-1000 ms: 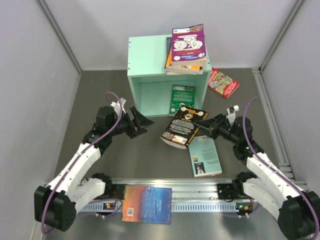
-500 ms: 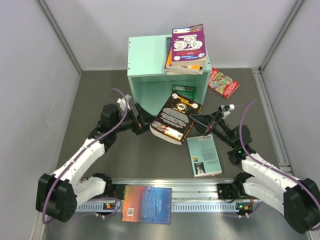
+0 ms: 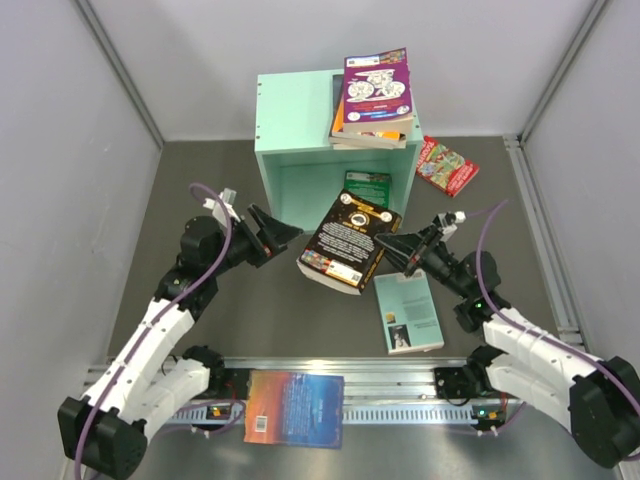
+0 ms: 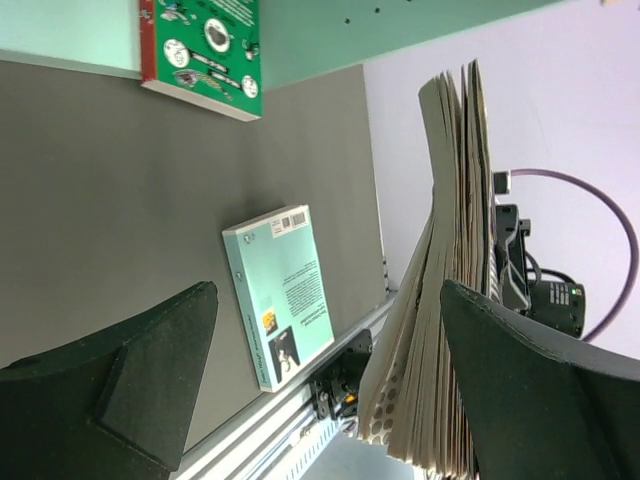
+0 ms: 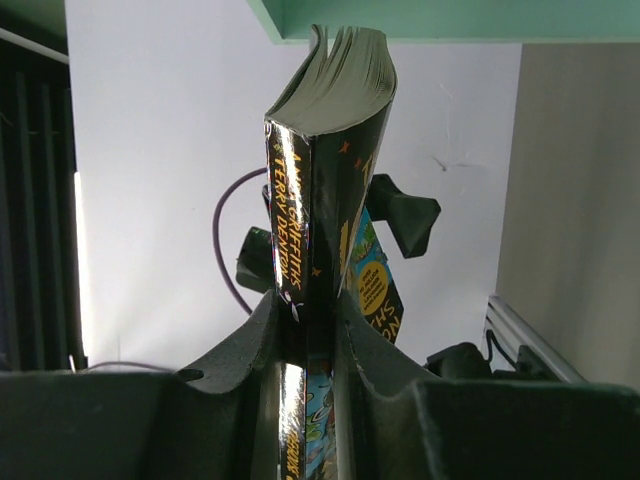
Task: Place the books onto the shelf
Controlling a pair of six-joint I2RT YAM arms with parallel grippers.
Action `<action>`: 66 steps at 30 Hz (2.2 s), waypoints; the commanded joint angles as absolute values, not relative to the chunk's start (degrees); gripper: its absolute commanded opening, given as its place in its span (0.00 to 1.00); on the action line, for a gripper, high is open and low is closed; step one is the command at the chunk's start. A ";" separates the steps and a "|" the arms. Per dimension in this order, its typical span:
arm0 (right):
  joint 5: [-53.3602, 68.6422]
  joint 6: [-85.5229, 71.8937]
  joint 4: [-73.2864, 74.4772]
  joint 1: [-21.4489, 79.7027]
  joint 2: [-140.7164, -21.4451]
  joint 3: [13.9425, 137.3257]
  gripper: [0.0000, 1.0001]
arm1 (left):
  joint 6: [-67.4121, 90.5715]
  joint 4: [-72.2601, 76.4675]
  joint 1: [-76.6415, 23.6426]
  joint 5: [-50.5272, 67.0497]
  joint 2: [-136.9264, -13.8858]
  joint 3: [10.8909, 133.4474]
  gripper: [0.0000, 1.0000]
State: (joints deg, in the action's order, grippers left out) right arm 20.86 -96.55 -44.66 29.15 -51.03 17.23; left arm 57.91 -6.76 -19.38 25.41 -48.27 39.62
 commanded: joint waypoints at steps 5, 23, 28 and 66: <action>22.85 -93.87 -46.67 30.32 -52.64 20.13 0.00 | 58.44 -3.45 -18.90 26.09 -49.04 41.93 0.98; 23.29 -99.57 -64.58 31.91 -67.67 23.56 0.00 | 55.90 -3.61 -27.94 29.36 -60.11 41.40 0.95; 21.53 -103.97 -77.07 32.08 -72.33 20.40 0.00 | 59.41 -0.62 -28.83 28.92 -60.03 40.96 0.90; 50.27 -88.42 -16.08 -1.76 -27.86 9.32 0.96 | 57.74 16.42 -31.90 7.74 -87.26 57.04 0.00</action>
State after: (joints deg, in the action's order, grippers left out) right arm 46.72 -91.07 -19.75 -1.02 -28.84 7.16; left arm 58.33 5.43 -31.88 10.57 -84.79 53.28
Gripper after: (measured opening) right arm 0.966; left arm 0.244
